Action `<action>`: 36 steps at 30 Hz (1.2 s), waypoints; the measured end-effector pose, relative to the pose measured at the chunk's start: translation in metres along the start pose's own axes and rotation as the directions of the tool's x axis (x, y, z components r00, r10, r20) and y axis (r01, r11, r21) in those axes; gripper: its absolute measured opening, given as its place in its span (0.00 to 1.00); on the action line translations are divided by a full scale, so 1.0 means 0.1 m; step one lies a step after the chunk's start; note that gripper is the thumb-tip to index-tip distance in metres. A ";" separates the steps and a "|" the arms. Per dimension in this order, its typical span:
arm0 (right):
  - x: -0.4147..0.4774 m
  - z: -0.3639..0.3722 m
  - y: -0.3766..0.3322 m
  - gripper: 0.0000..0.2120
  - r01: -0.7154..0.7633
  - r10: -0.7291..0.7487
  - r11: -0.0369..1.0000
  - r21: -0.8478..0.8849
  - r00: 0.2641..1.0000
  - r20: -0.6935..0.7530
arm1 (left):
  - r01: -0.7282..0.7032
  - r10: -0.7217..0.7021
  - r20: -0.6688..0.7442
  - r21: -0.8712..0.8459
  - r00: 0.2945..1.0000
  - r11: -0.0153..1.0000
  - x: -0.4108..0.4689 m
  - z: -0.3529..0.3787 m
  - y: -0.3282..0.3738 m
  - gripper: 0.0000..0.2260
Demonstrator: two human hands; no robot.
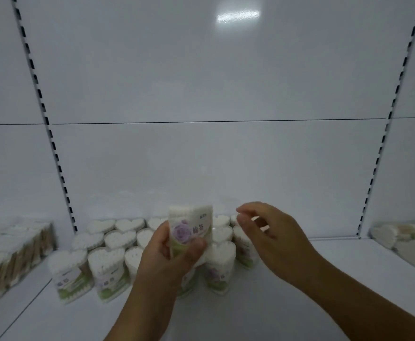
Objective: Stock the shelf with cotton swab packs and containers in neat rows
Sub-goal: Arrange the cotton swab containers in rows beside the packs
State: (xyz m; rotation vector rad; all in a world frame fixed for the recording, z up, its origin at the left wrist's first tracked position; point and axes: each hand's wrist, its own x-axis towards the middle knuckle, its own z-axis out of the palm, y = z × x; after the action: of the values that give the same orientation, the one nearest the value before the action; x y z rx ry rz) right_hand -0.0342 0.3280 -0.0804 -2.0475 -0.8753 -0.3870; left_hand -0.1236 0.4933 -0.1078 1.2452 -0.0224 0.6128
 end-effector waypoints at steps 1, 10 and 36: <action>0.05 -0.09 -0.08 0.22 -0.008 0.008 0.993 0.114 1.000 0.003 | -0.037 0.035 0.034 0.077 0.999 0.996 0.03 0.08 0.01 0.26; 0.05 -0.38 0.05 0.22 -0.017 0.018 1.000 0.017 0.998 -0.066 | -0.459 0.047 0.486 0.783 0.873 0.419 0.35 0.23 0.00 0.29; -1.15 -2.80 0.89 0.32 -0.301 0.578 0.366 -0.881 0.815 -0.039 | -0.739 -0.486 0.678 0.667 0.551 0.093 0.50 2.97 -0.27 0.31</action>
State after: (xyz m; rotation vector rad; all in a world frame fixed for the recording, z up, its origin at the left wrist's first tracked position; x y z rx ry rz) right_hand -0.0406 0.0161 -0.0318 -3.2597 -0.1558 -0.2282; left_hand 0.0215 0.2458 -0.0132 3.0004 -0.7278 -0.0319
